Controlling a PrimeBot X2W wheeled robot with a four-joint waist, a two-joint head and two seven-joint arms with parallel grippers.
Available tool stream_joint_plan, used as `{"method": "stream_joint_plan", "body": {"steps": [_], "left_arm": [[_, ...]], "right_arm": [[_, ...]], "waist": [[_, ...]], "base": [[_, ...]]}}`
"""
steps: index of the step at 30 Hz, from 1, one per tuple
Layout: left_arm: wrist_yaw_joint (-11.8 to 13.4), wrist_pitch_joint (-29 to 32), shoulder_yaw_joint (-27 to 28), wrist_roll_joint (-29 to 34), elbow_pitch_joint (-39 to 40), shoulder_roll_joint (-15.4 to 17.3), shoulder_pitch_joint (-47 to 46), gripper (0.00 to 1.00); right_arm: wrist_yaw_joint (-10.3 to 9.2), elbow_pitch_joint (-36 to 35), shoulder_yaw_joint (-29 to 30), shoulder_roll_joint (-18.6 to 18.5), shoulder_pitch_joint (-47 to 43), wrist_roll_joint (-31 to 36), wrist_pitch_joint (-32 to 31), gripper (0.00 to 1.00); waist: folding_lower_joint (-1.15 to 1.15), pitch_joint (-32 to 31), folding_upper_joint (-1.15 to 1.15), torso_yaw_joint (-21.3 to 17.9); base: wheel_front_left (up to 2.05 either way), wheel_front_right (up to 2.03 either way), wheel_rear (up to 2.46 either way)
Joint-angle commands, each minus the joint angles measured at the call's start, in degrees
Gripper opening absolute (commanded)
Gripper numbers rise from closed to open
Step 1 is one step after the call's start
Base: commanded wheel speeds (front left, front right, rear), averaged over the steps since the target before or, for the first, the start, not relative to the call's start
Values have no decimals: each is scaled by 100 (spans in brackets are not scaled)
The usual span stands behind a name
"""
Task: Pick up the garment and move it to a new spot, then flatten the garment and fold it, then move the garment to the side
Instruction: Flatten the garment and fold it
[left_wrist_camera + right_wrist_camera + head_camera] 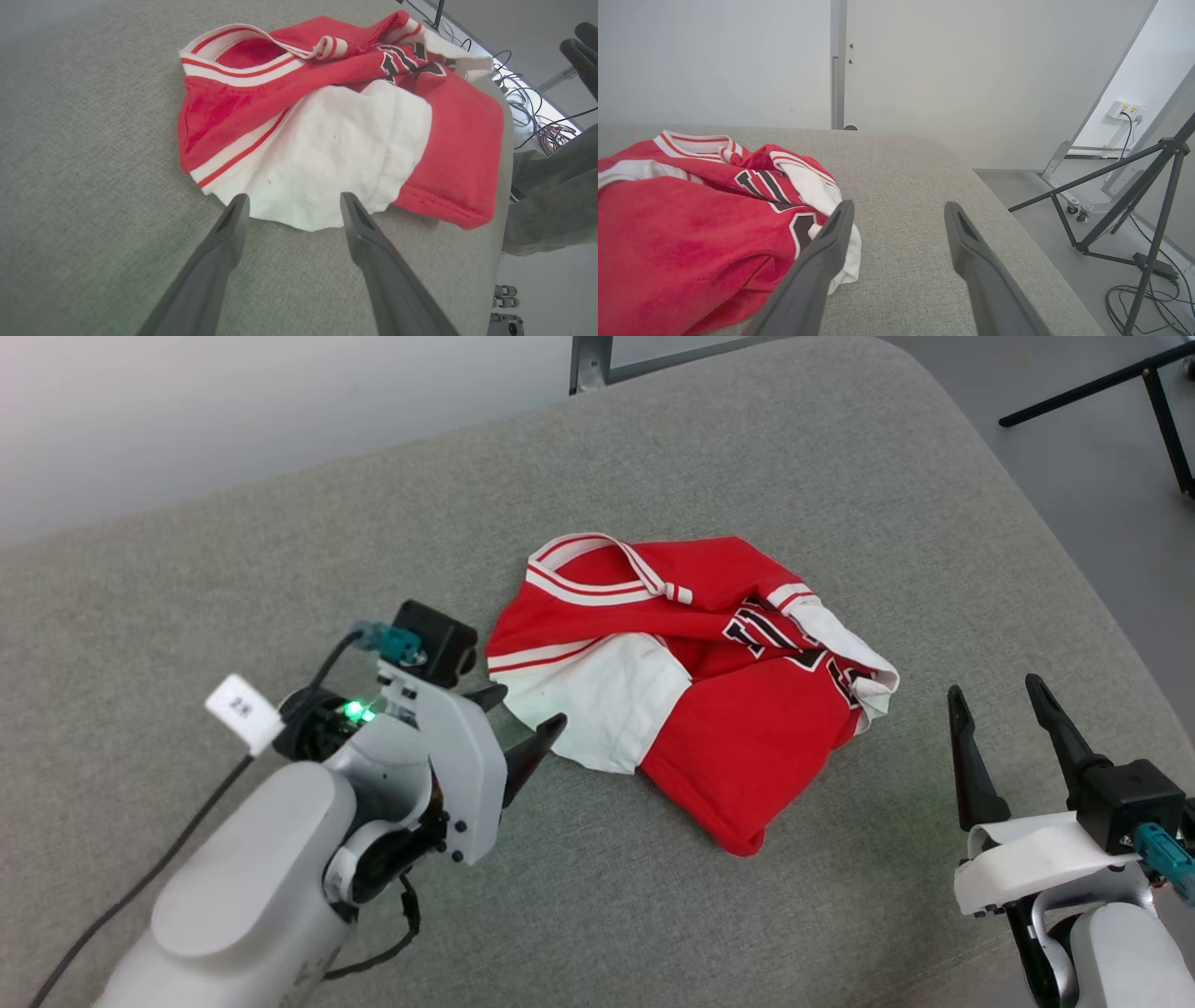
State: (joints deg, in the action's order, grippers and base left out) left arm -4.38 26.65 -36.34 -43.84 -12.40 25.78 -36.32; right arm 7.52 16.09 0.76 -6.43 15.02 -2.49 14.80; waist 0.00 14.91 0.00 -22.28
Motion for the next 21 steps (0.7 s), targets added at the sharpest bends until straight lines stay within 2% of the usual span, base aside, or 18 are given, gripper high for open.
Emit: {"method": "stream_joint_plan", "body": {"steps": [1,8,21], "left_arm": [[-35,70,-57,43,-46,14,-115,100],[-123,229,-324,104,-214,-108,-233,100],[-214,72,-593,193,-475,-274,-370,100]], "right_arm": [[-6,12,-21,19,72,-22,27,100],[-6,95,-54,57,99,-46,35,100],[-6,231,-140,101,178,-121,44,100]], "waist": [[0,17,0,-3],[0,62,0,-43],[0,126,0,-148]], "base": [[0,0,0],[0,0,0],[0,0,0]]}}
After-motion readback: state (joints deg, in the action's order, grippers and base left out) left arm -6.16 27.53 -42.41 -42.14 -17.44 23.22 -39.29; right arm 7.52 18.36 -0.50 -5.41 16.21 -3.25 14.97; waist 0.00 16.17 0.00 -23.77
